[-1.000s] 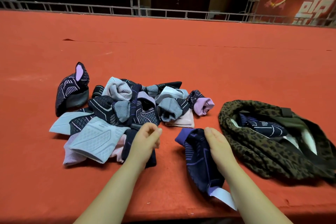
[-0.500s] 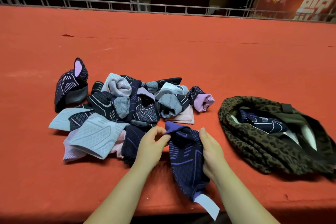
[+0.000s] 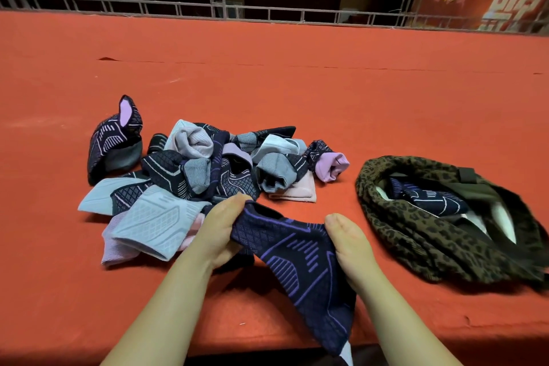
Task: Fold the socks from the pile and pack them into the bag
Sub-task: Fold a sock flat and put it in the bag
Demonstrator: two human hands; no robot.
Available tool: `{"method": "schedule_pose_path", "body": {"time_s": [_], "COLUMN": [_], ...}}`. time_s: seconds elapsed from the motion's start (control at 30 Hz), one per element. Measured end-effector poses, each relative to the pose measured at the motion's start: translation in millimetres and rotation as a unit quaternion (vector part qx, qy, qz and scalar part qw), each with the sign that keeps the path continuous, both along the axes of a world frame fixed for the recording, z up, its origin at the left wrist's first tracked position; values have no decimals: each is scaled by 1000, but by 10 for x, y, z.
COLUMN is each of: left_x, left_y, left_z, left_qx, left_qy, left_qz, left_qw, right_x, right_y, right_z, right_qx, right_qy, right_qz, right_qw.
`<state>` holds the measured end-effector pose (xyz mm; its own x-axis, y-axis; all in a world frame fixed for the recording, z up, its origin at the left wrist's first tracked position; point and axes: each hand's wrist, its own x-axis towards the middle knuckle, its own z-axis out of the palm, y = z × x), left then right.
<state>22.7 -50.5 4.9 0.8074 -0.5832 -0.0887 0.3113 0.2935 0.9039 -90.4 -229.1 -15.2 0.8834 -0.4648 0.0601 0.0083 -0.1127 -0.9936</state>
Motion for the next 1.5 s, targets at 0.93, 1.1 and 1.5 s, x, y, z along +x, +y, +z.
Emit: {"method": "schedule_pose_path", "body": {"time_s": [0.93,1.1,1.5], "left_x": [-56,-96,-131], "left_y": [30,-77,-245], "left_z": [200,135,-185], "left_qx": [-62,-80,-53], "left_qy": [-265,-125,-18], "left_qz": [-108,-42,-83], "left_qw": [956,988,995], "right_x": [148,187,340], "right_y": [0,-22,29], "right_z": [587,659,658], "right_qx": [53,-3,-73], "right_qy": [-71,-109,-56], "right_qz": [298,316,71], "right_qw": [950,943,993]}}
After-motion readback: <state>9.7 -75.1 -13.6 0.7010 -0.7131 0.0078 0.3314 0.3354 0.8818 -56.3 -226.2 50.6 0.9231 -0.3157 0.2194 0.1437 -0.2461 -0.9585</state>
